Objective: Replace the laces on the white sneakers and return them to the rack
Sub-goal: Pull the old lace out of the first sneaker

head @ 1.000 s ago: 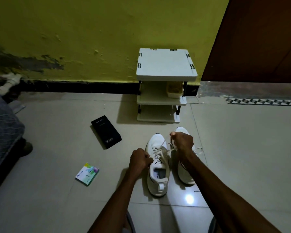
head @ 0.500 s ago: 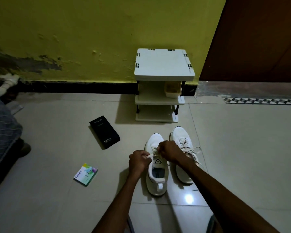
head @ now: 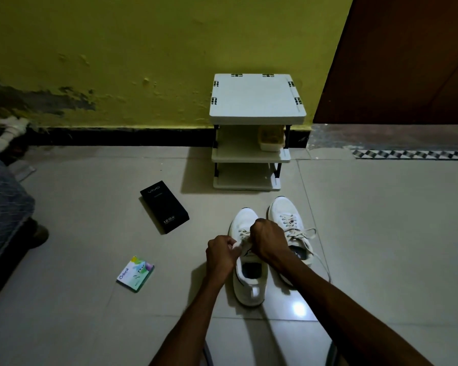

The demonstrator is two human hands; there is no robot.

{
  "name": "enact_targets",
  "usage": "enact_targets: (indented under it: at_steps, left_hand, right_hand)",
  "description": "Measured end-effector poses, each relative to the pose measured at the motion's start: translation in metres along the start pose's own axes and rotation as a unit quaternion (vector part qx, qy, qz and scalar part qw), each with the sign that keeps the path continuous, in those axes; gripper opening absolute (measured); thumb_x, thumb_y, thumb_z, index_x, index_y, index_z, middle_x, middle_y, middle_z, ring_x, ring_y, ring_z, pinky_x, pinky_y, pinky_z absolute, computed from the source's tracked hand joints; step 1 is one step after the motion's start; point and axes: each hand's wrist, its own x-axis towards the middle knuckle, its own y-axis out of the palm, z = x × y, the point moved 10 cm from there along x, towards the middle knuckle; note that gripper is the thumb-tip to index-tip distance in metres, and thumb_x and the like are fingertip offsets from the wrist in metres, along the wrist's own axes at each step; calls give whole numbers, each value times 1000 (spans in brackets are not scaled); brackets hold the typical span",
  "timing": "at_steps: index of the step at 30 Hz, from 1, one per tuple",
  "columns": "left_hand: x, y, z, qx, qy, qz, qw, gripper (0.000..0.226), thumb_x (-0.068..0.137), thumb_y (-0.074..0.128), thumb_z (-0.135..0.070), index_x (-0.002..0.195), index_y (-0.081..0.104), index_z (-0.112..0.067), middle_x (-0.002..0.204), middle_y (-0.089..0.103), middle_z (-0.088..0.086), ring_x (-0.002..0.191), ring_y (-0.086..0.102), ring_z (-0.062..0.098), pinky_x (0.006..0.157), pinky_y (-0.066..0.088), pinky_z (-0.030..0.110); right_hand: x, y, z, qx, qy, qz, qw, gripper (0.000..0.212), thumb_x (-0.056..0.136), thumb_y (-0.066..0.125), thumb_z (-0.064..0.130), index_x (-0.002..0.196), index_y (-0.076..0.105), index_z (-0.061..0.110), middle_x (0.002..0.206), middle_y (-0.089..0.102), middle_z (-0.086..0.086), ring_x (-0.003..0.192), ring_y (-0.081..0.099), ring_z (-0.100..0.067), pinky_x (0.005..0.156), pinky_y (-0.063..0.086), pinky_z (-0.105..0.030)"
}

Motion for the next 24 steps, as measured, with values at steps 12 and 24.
enact_targets:
  at_steps: [12, 24]
  left_hand:
    - [0, 29, -23, 72, 74, 63, 993, 39, 88, 54, -14, 121, 61, -34, 122, 51, 3, 109, 58, 27, 88, 50, 35]
    - [10, 43, -3, -516, -216, 129, 819, 28, 80, 43, 15, 71, 57, -8, 66, 54, 6, 63, 50, 18, 60, 44, 24]
  right_hand:
    - [0, -18, -51, 199, 92, -6, 976, 16, 86, 65, 24, 99, 71, 18, 102, 71, -4, 101, 65, -25, 75, 44, -27]
    - [-42, 16, -37, 91, 116, -39, 988, 16, 91, 54, 20, 75, 55, 20, 72, 58, 2, 67, 60, -14, 50, 29, -18]
